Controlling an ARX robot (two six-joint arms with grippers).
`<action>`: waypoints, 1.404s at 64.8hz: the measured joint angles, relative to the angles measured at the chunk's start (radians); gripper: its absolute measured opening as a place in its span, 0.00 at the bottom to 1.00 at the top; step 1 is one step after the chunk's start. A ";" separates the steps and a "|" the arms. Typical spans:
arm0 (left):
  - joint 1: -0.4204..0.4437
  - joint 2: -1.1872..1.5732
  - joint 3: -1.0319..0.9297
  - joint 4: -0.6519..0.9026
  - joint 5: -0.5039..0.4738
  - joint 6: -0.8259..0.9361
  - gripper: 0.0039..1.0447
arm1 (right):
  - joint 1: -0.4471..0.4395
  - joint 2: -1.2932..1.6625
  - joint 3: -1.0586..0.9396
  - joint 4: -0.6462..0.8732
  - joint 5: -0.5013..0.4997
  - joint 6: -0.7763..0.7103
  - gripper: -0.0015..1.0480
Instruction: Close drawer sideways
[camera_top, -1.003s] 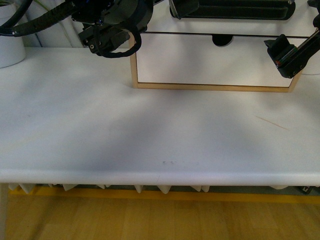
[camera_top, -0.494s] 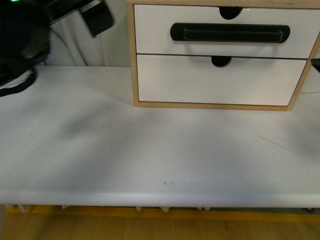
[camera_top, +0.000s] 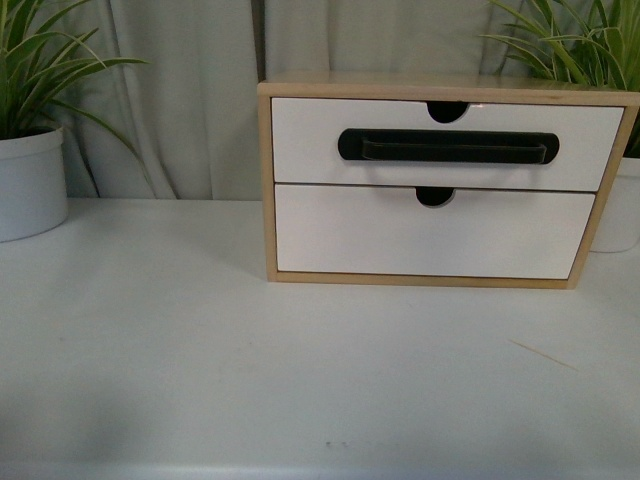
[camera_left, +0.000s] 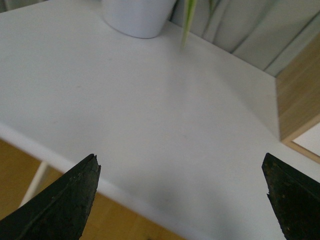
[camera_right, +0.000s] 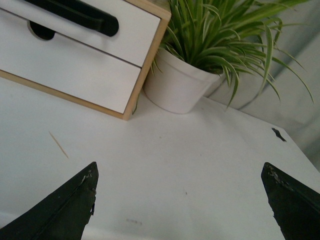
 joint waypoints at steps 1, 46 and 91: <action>0.000 -0.015 -0.011 -0.008 -0.008 0.003 0.95 | -0.008 -0.034 -0.016 -0.013 0.001 0.004 0.91; 0.235 -0.248 -0.213 0.238 0.530 0.454 0.18 | 0.175 -0.248 -0.114 -0.085 0.138 0.412 0.10; 0.250 -0.504 -0.261 0.050 0.539 0.466 0.04 | 0.185 -0.566 -0.168 -0.342 0.146 0.417 0.01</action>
